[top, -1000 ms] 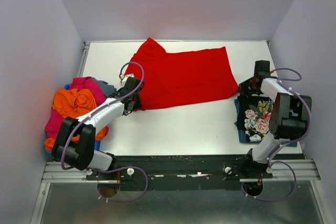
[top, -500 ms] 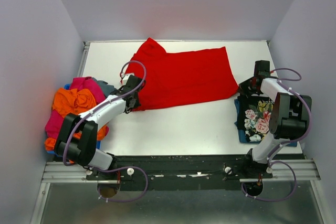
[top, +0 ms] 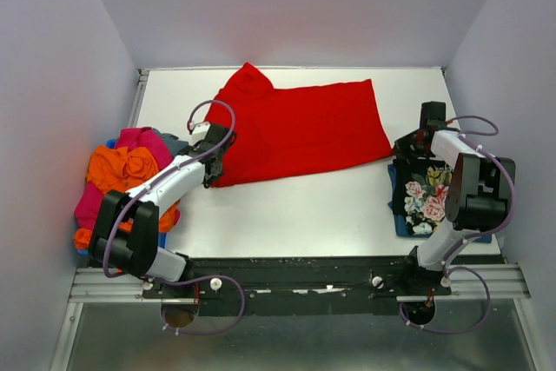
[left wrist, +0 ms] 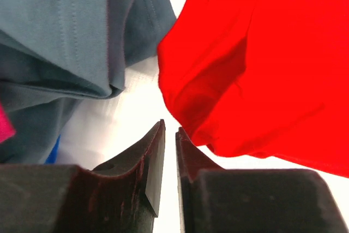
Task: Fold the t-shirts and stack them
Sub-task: Fold the flattened tshirt in 1/3 of the way
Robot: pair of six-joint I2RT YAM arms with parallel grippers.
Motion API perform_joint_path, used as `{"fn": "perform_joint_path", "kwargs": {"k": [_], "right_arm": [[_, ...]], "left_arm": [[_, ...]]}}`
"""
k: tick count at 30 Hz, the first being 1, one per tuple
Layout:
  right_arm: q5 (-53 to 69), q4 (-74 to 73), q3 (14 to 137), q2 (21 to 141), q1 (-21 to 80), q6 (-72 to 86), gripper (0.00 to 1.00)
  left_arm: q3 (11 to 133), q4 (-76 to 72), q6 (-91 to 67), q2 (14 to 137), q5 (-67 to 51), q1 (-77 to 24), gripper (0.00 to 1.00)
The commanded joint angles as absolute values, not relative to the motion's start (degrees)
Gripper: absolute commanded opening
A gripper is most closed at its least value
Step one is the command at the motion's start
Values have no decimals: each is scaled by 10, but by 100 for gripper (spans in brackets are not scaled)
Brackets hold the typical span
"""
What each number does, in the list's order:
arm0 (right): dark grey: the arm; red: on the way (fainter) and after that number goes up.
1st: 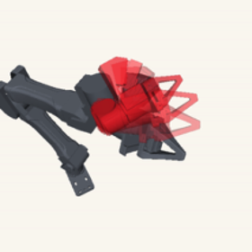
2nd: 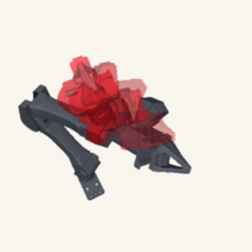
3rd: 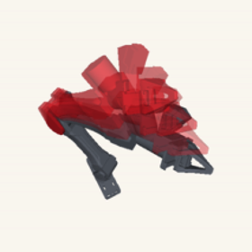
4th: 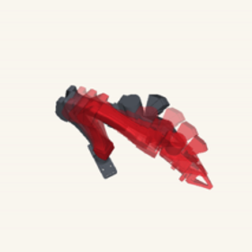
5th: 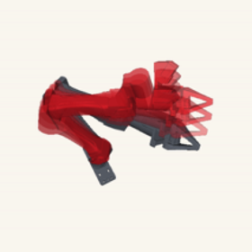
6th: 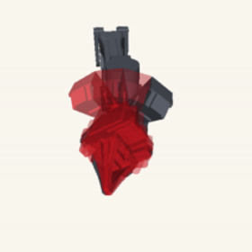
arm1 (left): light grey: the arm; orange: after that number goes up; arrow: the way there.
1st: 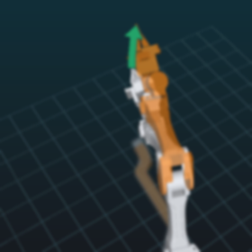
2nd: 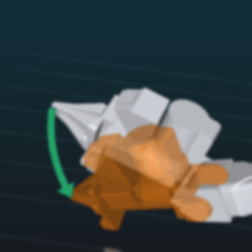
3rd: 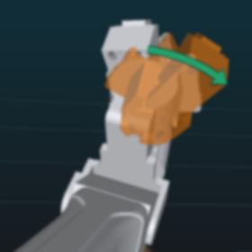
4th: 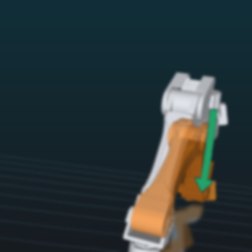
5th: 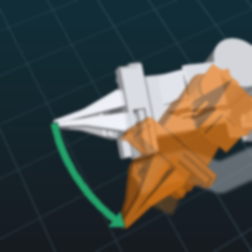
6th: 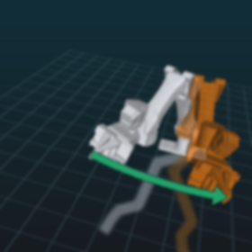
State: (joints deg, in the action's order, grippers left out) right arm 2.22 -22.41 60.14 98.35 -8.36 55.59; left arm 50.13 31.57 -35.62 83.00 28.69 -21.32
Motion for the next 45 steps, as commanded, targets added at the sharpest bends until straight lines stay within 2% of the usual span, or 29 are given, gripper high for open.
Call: {"fn": "perform_joint_path", "kwargs": {"k": [1, 6, 9, 12, 14, 17, 19, 23, 27, 30, 33, 35, 42, 45], "right_arm": [[3, -235, 592, 969, -91, 567, 1], [3, -233, 591, 967, -92, 568, 1], [4, -232, 592, 969, -92, 565, 1], [8, -231, 592, 971, -92, 564, 1], [11, -229, 592, 971, -92, 565, 1], [11, -229, 592, 971, -92, 564, 1], [11, -228, 592, 971, -92, 563, 1], [11, -228, 592, 969, -92, 563, 1], [13, -228, 593, 971, -94, 563, 1], [15, -228, 594, 974, -93, 563, 1], [16, -228, 594, 974, -93, 563, 1], [16, -228, 595, 974, -94, 564, 1], [15, -228, 594, 974, -94, 566, 1], [16, -229, 594, 973, -94, 569, 1]], "left_arm": [[501, 340, -362, 781, 317, -209, 28], [498, 339, -377, 778, 288, -209, 30], [455, 281, -382, 724, 210, -209, 38], [431, 268, -381, 695, 197, -208, 48], [440, 284, -369, 720, 203, -209, 52], [459, 299, -367, 767, 198, -209, 52], [465, 299, -363, 792, 193, -209, 48], [482, 304, -359, 830, 203, -207, 34], [492, 300, -354, 850, 205, -200, 32], [499, 304, -349, 857, 226, -185, 20], [493, 291, -350, 851, 236, -177, 15], [489, 281, -345, 846, 229, -174, 0], [467, 334, -390, 811, 336, -174, 0], [467, 340, -392, 800, 324, -176, 0]]}}
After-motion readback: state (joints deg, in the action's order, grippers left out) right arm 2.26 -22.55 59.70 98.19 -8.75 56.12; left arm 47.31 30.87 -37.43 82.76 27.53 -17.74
